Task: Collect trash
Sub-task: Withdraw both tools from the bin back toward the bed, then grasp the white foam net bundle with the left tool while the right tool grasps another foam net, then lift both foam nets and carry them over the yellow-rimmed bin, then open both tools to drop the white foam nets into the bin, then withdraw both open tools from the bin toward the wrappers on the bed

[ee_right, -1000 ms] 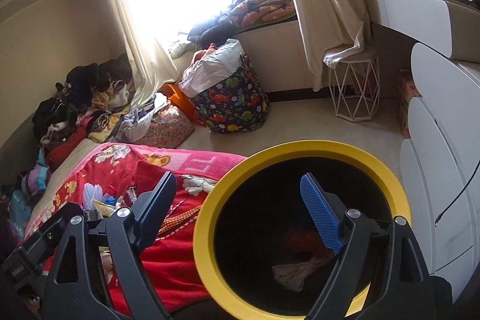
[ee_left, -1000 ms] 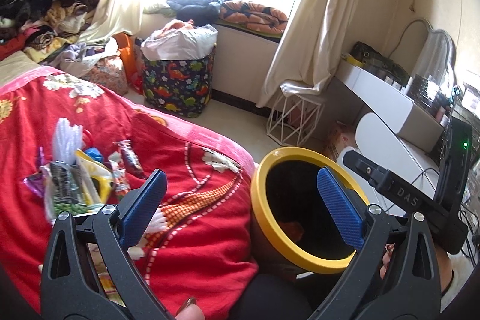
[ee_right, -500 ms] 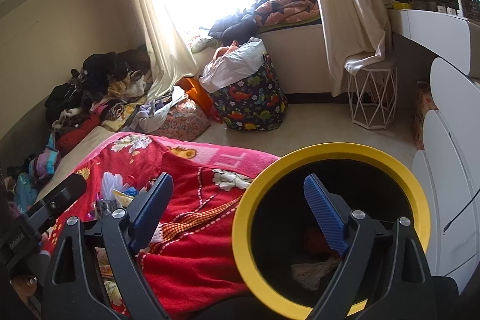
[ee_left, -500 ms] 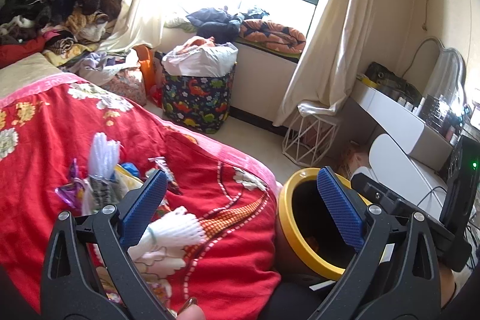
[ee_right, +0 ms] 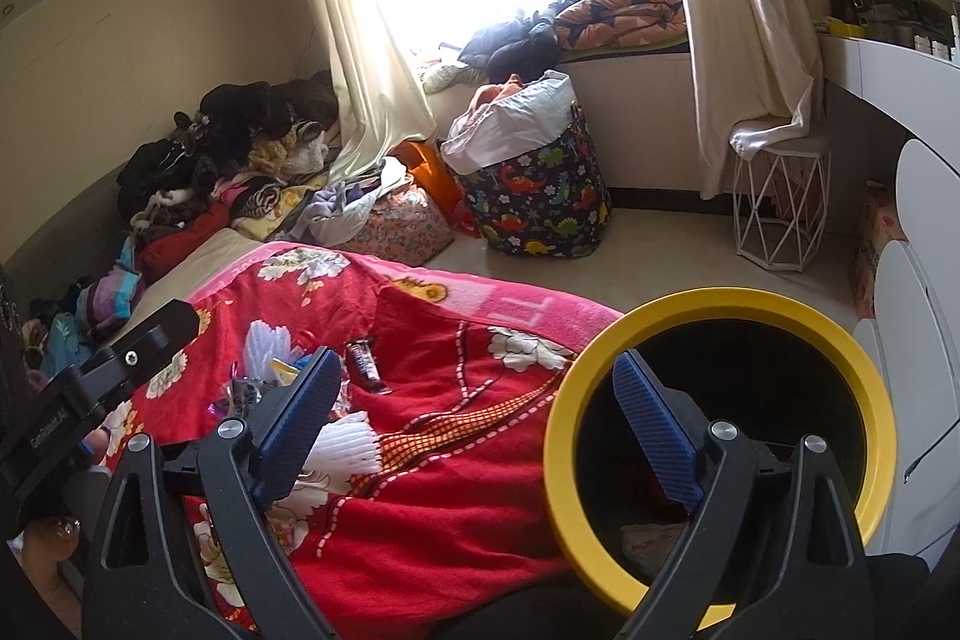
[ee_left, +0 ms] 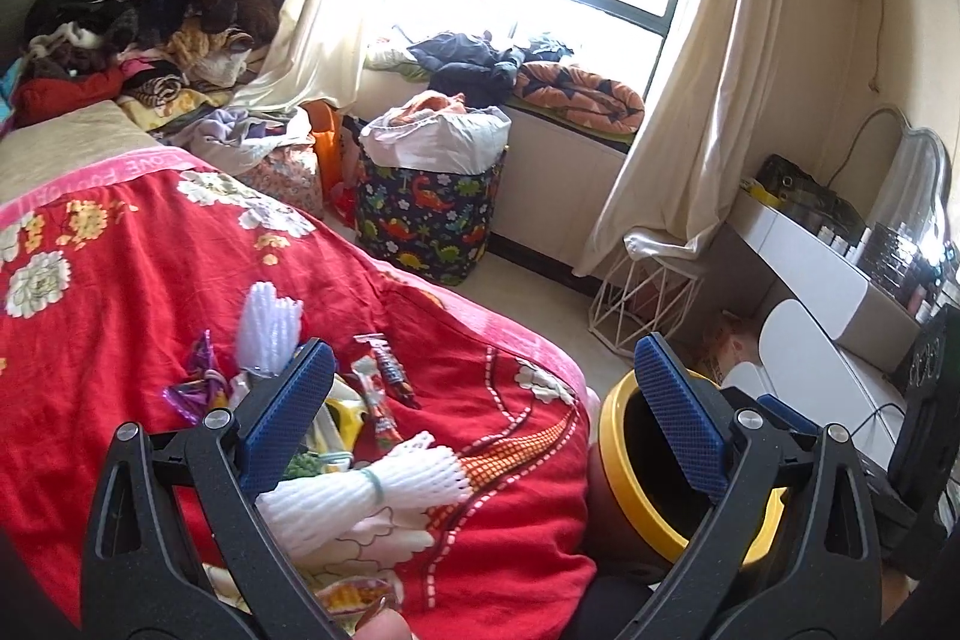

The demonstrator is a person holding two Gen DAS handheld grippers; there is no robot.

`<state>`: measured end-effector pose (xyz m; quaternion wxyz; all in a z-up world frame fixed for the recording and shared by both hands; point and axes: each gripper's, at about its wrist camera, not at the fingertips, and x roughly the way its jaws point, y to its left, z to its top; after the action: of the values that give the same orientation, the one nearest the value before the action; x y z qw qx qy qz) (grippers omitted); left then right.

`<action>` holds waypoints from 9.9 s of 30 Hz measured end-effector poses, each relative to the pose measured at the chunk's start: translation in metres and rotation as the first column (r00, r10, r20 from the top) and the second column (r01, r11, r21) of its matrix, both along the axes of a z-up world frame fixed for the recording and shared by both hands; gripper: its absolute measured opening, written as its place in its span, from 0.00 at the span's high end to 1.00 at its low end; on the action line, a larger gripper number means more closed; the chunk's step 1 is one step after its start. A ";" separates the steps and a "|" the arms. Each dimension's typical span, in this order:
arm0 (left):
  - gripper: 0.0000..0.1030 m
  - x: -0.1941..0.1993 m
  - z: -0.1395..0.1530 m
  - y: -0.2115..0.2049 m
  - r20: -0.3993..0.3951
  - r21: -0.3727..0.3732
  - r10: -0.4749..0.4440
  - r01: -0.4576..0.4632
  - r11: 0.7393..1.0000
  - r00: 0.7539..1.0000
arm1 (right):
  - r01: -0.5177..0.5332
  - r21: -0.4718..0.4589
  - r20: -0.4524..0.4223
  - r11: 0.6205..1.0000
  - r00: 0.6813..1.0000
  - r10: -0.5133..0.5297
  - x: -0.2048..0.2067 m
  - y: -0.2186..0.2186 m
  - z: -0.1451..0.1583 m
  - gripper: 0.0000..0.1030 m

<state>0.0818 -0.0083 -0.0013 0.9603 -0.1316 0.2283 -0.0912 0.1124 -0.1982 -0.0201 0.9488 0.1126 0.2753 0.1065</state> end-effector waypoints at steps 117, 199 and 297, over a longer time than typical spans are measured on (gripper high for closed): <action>0.88 0.016 -0.024 0.062 -0.188 -0.080 0.012 -0.028 0.996 0.982 | -0.265 0.003 -0.094 0.964 0.960 0.264 0.022 0.035 -0.015 0.93; 0.88 0.021 -0.034 -0.094 -0.222 0.026 -0.297 0.310 0.950 0.929 | 0.123 0.083 -0.048 0.989 0.992 -0.119 -0.004 -0.114 -0.010 0.93; 0.11 0.028 -0.016 0.003 -0.055 0.075 0.022 -0.018 0.997 0.998 | 0.053 -0.065 0.025 0.996 0.998 -0.052 -0.003 -0.022 0.000 0.19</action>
<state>0.1097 -0.0052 -0.0175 0.9587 -0.1005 0.2570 -0.0694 0.1090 -0.2201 -0.0198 0.9576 0.0873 0.2644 0.0736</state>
